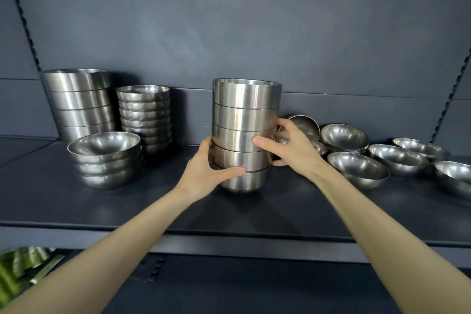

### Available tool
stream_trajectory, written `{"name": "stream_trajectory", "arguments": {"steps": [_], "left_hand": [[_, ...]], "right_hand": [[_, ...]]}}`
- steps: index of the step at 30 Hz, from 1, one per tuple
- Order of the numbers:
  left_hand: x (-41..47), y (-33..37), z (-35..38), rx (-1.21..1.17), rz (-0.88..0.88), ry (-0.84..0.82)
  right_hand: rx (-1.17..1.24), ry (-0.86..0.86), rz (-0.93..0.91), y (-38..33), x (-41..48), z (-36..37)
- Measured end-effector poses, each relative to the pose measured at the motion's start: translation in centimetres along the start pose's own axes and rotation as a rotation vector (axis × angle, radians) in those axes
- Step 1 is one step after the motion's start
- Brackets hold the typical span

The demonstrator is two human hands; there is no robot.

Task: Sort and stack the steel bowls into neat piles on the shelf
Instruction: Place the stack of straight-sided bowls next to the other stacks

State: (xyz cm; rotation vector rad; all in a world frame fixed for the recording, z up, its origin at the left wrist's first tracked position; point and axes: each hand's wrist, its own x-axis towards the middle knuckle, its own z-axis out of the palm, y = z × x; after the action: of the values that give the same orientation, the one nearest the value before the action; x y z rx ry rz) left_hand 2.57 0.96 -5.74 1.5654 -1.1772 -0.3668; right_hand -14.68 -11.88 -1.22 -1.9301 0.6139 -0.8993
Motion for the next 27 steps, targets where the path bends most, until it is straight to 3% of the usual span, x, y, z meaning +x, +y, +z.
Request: {"name": "stream_trajectory", "arguments": {"steps": [8,17,27], "left_hand": [[1.8,-2.9,-5.5,0.070,-0.070,0.090],[6.2,-6.2,-6.5,-0.045,-0.063,0.195],[8.3,-7.0,-6.7,-0.029,-0.080,0.158]], "right_hand": [[0.012,-0.062,0.000,-0.7,4.5,6.3],[0.014,-0.015,0.027,-0.1,9.9,9.6],[-0.021,0.033,0.075,0.5,12.4,10.6]]}}
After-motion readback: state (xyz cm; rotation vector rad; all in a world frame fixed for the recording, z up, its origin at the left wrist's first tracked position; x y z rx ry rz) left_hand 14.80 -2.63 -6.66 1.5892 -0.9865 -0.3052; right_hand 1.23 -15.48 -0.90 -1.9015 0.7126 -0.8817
